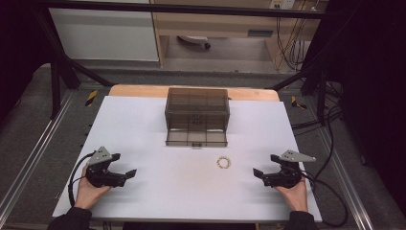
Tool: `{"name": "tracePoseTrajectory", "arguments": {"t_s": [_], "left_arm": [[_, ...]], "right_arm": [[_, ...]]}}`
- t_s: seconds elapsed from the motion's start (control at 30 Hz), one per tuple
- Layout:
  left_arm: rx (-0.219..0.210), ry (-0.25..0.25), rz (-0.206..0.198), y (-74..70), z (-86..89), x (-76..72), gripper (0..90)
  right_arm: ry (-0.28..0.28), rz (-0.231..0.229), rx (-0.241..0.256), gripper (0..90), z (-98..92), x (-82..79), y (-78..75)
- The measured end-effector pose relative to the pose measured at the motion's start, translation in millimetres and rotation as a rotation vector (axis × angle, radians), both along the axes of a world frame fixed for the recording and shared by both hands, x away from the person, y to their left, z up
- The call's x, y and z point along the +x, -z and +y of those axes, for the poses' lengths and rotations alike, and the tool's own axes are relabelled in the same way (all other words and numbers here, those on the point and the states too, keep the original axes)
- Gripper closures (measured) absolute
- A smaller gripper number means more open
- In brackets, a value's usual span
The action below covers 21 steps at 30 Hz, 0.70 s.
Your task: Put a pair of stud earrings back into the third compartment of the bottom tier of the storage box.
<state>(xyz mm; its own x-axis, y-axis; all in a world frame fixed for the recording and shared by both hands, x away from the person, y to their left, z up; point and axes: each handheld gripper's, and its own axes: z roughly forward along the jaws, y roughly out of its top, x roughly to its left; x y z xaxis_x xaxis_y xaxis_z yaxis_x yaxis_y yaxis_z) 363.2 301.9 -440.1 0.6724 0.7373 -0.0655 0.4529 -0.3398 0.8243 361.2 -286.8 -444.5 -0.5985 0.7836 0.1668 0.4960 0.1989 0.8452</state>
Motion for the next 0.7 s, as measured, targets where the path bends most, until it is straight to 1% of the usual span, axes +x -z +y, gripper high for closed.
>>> {"name": "tracePoseTrajectory", "arguments": {"t_s": [0.17,0.23,0.3,0.33,0.4,0.5,0.57,0.63,0.7], "left_arm": [[-0.005,-0.006,0.000,0.3,1.6,-0.4,5.3],[-0.015,-0.008,0.003,0.7,3.7,-0.7,5.4],[-0.016,-0.011,0.002,0.6,4.2,-0.7,5.5],[-0.029,-0.014,0.003,0.2,5.2,-0.5,5.5],[-0.032,-0.013,0.002,0.0,5.7,-0.2,5.5],[-0.029,-0.015,0.003,-0.5,6.1,-0.3,5.7],[-0.028,-0.014,0.003,-0.6,5.5,-0.6,5.8],[-0.031,-0.011,0.003,-0.7,5.2,-0.6,5.8],[-0.033,-0.012,0.003,-0.7,4.9,-0.3,5.9]], "right_arm": [[-0.004,0.002,-0.009,0.7,0.6,0.3,1.1],[-0.001,0.005,-0.004,0.7,1.3,0.1,1.1],[0.001,0.008,0.001,0.7,2.6,0.3,0.7],[-0.001,0.009,-0.001,0.7,3.5,0.5,0.4],[-0.001,0.011,-0.008,0.7,4.4,0.8,0.1],[-0.004,0.012,-0.021,0.7,8.3,2.1,-0.6],[-0.004,0.021,-0.023,0.7,9.6,3.0,-1.2],[-0.001,0.031,-0.035,0.7,11.5,3.3,-2.7],[-0.007,0.025,-0.041,0.7,12.8,4.4,-4.4]]}}
